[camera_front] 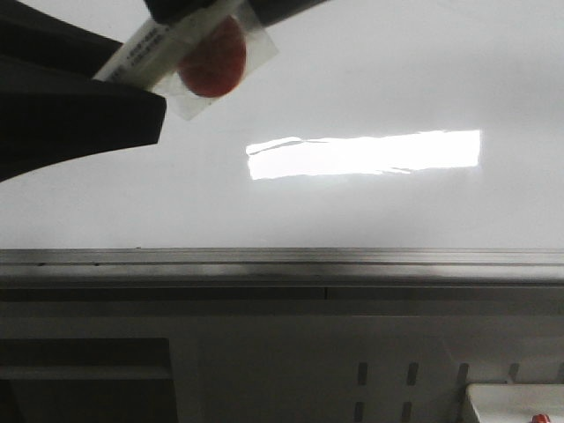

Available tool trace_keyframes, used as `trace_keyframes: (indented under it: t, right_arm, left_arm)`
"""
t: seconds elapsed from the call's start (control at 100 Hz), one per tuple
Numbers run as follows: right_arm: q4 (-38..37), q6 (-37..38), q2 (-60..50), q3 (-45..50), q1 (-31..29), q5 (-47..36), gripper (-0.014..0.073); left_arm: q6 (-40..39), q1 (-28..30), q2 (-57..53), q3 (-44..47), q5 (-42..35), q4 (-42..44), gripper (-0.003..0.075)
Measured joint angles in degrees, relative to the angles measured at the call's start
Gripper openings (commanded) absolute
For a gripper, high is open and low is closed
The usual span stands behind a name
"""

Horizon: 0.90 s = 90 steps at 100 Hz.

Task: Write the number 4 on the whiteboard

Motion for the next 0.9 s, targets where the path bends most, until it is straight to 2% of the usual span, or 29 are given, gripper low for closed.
trace_keyframes:
  t: [0.28,0.4,0.55,0.69,0.76,0.9]
  right_arm:
    - [-0.4,0.0,0.0,0.0,0.0,0.1,0.0281]
    - [-0.4,0.0,0.0,0.0,0.0,0.1,0.0173]
    - [-0.6,0.0,0.0,-0.1,0.0,0.1,-0.007]
    - [-0.6,-0.1,0.0,-0.1,0.0,0.3,-0.0066]
    - [-0.6,-0.1,0.0,-0.1,0.0,0.0,-0.0066]
    - [-1.5,-0.1,0.0,-0.1,0.1,-0.5,-0.0066]
  left_arm:
    - [0.0,0.0,0.0,0.0,0.0,0.0,-0.002]
    - [0.0,0.0,0.0,0.0,0.0,0.0,-0.002]
    - [0.0,0.0,0.0,0.0,0.0,0.2,-0.002]
    - [0.1,0.0,0.0,0.0,0.1,0.5,-0.001]
    - [0.2,0.0,0.0,0.0,0.1,0.5,0.0043]
    - [0.2,0.0,-0.1,-0.1,1.4,-1.0,0.0244]
